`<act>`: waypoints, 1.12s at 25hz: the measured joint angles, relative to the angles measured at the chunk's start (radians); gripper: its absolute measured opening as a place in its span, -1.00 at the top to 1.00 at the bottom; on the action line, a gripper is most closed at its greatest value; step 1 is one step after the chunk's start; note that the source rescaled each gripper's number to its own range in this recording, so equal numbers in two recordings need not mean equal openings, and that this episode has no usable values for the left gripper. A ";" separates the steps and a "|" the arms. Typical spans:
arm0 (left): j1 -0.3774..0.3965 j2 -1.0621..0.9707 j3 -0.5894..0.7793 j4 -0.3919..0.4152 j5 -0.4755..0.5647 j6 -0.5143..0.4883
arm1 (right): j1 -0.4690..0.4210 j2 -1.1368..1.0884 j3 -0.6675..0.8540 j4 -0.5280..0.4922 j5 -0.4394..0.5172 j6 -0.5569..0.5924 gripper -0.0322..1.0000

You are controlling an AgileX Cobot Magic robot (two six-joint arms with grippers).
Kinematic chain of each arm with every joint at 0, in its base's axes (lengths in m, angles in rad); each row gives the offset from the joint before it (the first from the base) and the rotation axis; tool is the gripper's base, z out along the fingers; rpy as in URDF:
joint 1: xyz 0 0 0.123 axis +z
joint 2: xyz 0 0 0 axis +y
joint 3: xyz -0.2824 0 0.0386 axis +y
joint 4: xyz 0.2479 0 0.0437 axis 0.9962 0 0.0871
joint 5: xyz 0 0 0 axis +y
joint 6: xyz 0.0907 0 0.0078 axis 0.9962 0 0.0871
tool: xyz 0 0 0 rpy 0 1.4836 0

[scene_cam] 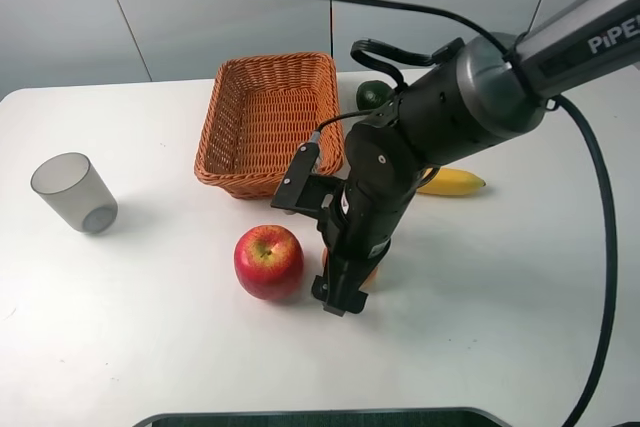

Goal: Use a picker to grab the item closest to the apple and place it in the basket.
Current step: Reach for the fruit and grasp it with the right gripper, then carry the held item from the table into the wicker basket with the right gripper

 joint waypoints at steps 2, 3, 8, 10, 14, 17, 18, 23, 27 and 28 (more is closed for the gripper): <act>0.000 0.000 0.000 0.000 0.000 0.000 | 0.000 0.000 0.000 0.000 0.000 0.000 -1.00; 0.000 0.000 0.000 0.000 0.000 0.000 | 0.000 0.000 0.000 0.000 0.000 0.000 -0.91; 0.000 0.000 0.000 0.000 0.000 0.000 | 0.000 0.000 0.000 0.002 0.000 -0.007 0.93; 0.000 0.000 0.000 0.000 0.000 0.000 | 0.000 0.000 0.000 0.002 0.000 -0.021 0.94; 0.000 0.000 0.000 0.000 0.000 0.000 | 0.000 0.000 0.000 0.002 0.000 -0.041 0.94; 0.000 0.000 0.000 0.000 0.000 0.000 | 0.000 0.000 0.000 0.002 0.000 -0.044 0.94; 0.000 0.000 0.000 0.000 0.000 0.000 | 0.000 0.000 0.000 0.002 0.000 -0.044 0.94; 0.000 0.000 0.000 0.000 0.000 0.000 | 0.000 0.000 0.000 0.002 0.000 -0.046 0.94; 0.000 0.000 0.000 0.000 0.000 0.000 | 0.000 -0.005 0.000 0.002 0.008 -0.047 0.94; 0.000 0.000 0.000 0.000 0.000 0.000 | -0.002 -0.011 0.000 0.002 0.024 -0.047 0.94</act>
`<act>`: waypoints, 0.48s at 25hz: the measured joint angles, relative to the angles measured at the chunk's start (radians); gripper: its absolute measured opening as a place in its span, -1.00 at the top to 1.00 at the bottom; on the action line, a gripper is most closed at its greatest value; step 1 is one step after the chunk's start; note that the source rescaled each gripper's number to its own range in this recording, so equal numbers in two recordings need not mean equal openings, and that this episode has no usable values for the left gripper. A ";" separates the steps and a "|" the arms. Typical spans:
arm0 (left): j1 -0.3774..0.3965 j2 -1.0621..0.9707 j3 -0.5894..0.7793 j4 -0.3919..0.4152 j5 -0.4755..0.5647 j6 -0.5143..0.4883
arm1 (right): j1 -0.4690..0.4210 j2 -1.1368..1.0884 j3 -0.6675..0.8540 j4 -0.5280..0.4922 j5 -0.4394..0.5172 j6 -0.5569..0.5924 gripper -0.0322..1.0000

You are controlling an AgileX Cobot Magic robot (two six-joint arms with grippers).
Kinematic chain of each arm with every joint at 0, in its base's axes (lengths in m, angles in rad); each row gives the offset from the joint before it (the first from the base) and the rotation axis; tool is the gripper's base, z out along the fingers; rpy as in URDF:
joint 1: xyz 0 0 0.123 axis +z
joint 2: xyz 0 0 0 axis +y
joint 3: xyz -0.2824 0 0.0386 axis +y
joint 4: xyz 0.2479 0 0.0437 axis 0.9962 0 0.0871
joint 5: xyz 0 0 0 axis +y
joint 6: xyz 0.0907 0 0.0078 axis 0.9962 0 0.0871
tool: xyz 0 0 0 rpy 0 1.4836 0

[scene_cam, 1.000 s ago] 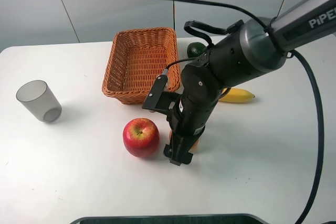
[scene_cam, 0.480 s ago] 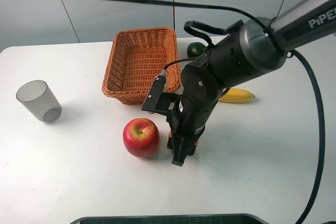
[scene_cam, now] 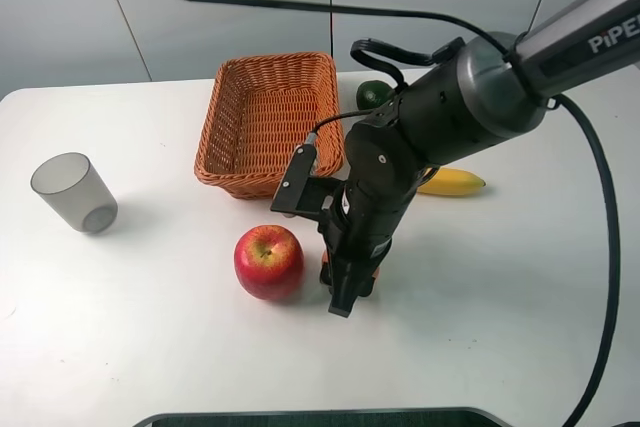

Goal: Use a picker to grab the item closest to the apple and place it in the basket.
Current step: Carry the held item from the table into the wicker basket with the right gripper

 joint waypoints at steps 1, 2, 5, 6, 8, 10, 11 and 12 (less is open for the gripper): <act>0.000 0.000 0.000 0.000 0.000 0.000 | 0.000 -0.015 0.000 0.000 0.015 0.004 0.94; 0.000 0.000 0.000 0.000 0.000 0.000 | 0.000 -0.037 0.000 0.000 0.032 0.014 0.94; 0.000 0.000 0.000 0.000 0.000 0.000 | 0.000 -0.123 0.000 0.000 0.096 0.064 0.94; 0.000 0.000 0.000 0.000 0.000 0.000 | 0.000 -0.155 0.000 0.000 0.116 0.085 0.94; 0.000 0.000 0.000 0.000 0.000 0.000 | 0.000 -0.213 0.000 0.000 0.152 0.138 0.94; 0.000 0.000 0.000 0.000 0.000 0.000 | 0.000 -0.270 0.002 0.000 0.164 0.209 0.94; 0.000 0.000 0.000 0.000 0.000 0.000 | 0.000 -0.289 -0.003 -0.005 0.173 0.240 0.94; 0.000 0.000 0.000 0.000 0.000 0.000 | 0.000 -0.305 -0.012 -0.007 0.184 0.269 0.94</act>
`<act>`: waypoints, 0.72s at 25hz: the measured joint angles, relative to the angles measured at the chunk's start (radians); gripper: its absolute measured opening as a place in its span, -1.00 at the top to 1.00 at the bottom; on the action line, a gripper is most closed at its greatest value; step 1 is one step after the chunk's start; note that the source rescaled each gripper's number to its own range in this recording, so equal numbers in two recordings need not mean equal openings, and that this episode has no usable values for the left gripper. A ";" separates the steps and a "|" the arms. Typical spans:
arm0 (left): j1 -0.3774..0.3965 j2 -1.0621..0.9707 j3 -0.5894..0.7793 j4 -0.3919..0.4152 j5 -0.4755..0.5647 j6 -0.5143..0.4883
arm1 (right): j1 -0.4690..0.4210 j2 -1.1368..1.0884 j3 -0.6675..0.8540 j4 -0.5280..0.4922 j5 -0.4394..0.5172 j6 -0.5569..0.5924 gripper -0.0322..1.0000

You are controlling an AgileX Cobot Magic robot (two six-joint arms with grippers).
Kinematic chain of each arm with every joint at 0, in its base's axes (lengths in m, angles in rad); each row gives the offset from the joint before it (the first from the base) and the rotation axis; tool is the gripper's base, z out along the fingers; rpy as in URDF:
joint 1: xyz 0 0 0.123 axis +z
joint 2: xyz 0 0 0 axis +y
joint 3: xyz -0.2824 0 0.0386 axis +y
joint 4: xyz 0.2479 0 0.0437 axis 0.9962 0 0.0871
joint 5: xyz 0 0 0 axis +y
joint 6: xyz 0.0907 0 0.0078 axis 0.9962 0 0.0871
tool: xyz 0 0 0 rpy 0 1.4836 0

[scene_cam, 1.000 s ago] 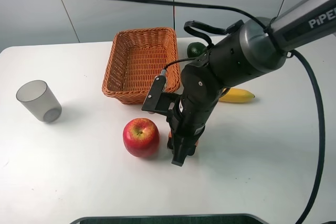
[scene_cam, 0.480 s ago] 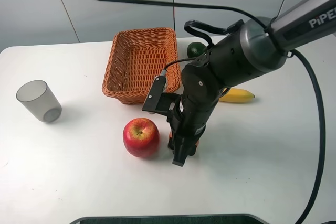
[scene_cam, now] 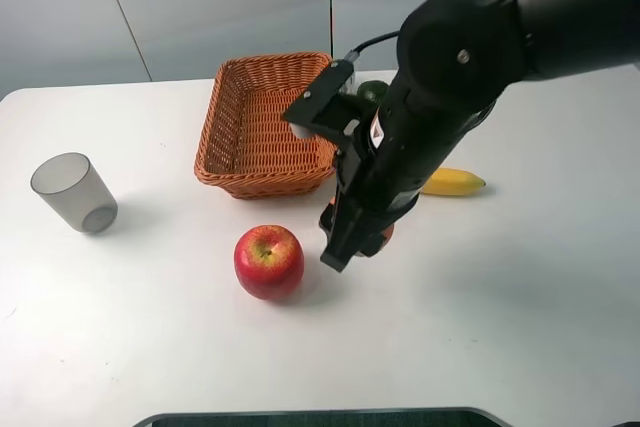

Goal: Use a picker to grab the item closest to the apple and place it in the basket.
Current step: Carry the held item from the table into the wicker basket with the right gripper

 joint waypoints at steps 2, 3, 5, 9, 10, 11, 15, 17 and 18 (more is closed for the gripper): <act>0.000 0.000 0.000 0.000 0.000 0.000 | 0.000 -0.011 -0.038 -0.002 0.027 0.057 0.94; 0.000 0.000 0.000 0.000 0.000 0.000 | 0.000 -0.013 -0.058 -0.004 0.034 0.079 0.94; 0.000 0.000 0.000 0.000 0.000 0.000 | 0.000 -0.013 -0.106 -0.008 0.034 0.110 0.94; 0.000 0.000 0.000 0.000 0.000 0.000 | -0.010 0.009 -0.223 -0.019 0.031 0.137 0.94; 0.000 0.000 0.000 0.000 0.000 0.000 | -0.017 0.024 -0.257 -0.019 0.031 0.143 0.94; 0.000 0.000 0.000 0.000 0.000 0.000 | -0.023 0.044 -0.284 -0.019 0.028 0.145 0.94; 0.000 0.000 0.000 0.000 0.000 0.000 | -0.050 0.138 -0.408 -0.020 0.028 0.150 0.94; 0.000 0.000 0.000 0.000 0.000 0.000 | -0.064 0.184 -0.468 -0.023 0.028 0.153 0.94; 0.000 0.000 0.000 0.000 0.000 0.000 | -0.069 0.210 -0.492 -0.023 0.028 0.153 0.94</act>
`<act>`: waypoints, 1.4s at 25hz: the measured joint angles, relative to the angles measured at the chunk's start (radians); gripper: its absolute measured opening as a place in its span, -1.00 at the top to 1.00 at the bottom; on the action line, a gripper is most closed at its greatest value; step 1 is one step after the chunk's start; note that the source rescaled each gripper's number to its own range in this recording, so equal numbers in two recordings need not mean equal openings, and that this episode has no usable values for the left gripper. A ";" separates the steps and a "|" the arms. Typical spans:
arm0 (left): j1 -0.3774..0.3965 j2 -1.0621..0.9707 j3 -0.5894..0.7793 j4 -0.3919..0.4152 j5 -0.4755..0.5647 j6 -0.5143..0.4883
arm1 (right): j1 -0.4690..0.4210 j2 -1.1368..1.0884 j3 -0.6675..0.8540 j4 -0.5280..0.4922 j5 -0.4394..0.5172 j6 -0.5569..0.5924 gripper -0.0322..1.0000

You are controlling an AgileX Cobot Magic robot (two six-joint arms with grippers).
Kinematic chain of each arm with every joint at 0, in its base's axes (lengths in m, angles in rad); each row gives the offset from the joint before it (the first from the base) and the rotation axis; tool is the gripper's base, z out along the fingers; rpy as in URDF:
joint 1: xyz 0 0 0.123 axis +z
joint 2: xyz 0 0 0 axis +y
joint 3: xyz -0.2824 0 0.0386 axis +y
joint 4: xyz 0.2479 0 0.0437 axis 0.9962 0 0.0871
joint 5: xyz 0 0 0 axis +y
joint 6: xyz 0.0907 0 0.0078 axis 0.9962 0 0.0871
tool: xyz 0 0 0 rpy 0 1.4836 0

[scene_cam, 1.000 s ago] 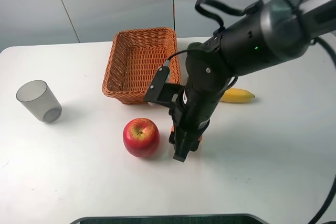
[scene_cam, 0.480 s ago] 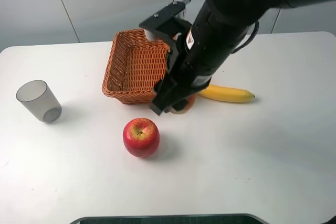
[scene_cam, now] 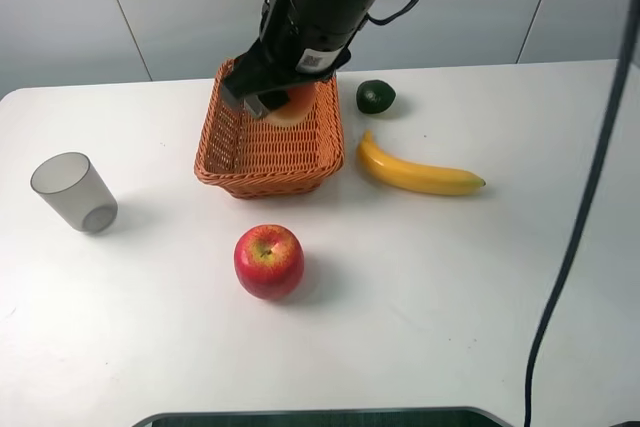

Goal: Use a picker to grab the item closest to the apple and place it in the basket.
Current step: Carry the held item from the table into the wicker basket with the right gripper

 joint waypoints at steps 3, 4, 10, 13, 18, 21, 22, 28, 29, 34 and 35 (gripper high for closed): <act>0.000 0.000 0.000 0.000 0.000 0.000 | -0.020 0.064 -0.069 -0.004 -0.007 0.000 0.94; 0.000 0.000 0.000 0.000 0.000 0.000 | -0.025 0.082 -0.084 -0.007 -0.015 0.000 0.94; 0.000 0.000 0.000 0.000 0.000 0.000 | -0.043 0.158 -0.125 -0.030 -0.153 0.000 0.94; 0.000 0.000 0.000 0.000 0.000 0.000 | -0.044 0.195 -0.128 -0.044 -0.213 0.000 0.94; 0.000 0.000 0.000 0.000 0.000 0.000 | -0.066 0.258 -0.130 -0.058 -0.268 0.032 0.94; 0.000 0.000 0.000 0.000 0.000 0.000 | -0.082 0.293 -0.130 -0.066 -0.289 0.041 0.94; 0.000 0.000 0.000 0.000 0.000 0.000 | -0.087 0.301 -0.130 -0.074 -0.298 0.041 0.94; 0.000 0.000 0.000 0.000 0.000 0.000 | -0.089 0.325 -0.130 -0.083 -0.364 0.062 0.94; 0.000 0.000 0.000 0.000 0.000 0.000 | -0.089 0.326 -0.130 -0.083 -0.370 0.070 0.94; 0.000 0.000 0.000 0.000 0.000 0.000 | -0.089 0.331 -0.130 -0.083 -0.381 0.083 0.94; 0.000 0.000 0.000 0.000 0.000 0.000 | -0.089 0.331 -0.130 -0.083 -0.381 0.085 0.91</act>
